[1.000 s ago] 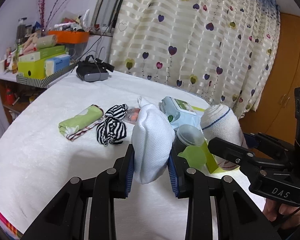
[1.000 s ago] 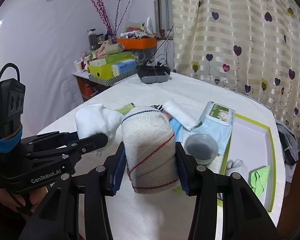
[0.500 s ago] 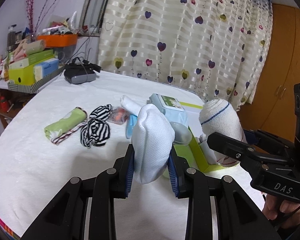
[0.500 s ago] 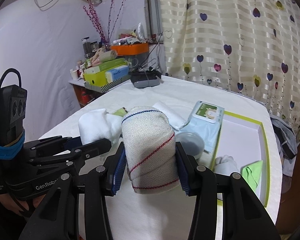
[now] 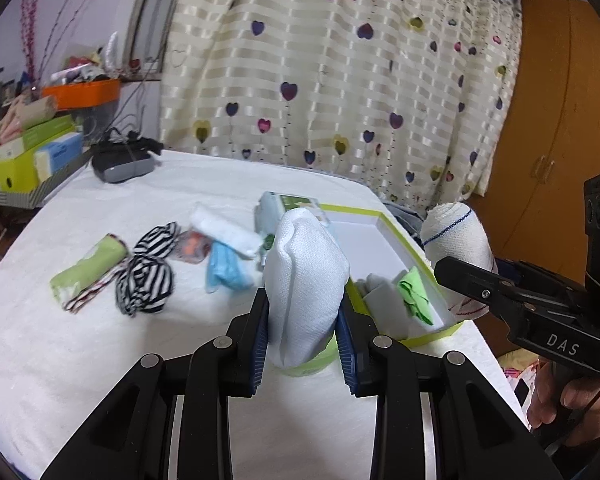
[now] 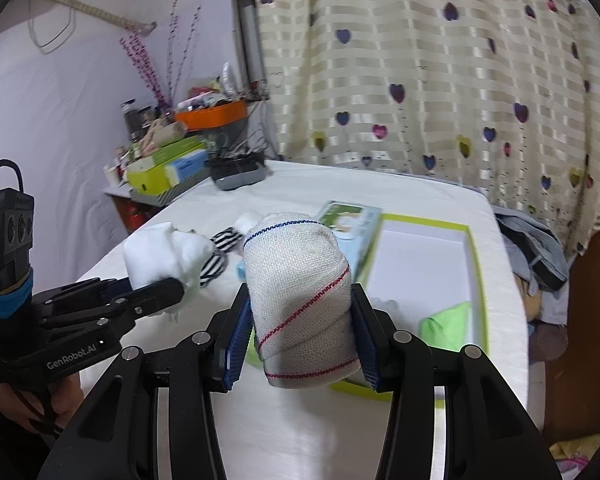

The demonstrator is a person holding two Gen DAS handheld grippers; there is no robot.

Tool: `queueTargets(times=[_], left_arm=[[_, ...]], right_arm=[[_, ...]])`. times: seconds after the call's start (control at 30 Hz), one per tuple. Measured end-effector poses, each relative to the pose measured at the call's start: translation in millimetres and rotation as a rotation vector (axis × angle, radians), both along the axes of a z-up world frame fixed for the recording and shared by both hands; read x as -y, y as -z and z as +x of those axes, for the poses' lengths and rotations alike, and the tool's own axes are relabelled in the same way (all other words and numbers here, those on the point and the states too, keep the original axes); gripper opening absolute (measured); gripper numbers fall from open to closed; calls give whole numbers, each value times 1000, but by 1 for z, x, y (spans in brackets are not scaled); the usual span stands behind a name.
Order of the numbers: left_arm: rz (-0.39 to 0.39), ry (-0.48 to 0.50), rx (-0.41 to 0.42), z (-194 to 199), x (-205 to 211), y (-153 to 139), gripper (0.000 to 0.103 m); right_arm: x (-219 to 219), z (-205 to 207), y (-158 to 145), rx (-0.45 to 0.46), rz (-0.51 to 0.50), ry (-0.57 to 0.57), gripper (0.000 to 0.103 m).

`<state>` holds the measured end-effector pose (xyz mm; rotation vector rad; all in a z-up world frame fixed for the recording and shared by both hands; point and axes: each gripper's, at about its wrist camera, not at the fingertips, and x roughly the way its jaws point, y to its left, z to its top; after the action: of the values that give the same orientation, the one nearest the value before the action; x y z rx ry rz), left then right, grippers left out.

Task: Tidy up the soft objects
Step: 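Carry the white sock and rolled bandage over the white box with both grippers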

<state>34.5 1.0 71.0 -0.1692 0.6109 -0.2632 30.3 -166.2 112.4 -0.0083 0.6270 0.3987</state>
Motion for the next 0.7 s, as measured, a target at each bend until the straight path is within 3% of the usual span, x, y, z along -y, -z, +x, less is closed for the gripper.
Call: queueTargets(times=[0.7], left_arm=[[19,107,-20,32,55,-1,29]], right_arm=[[83,28,21,-49,30,194,47]])
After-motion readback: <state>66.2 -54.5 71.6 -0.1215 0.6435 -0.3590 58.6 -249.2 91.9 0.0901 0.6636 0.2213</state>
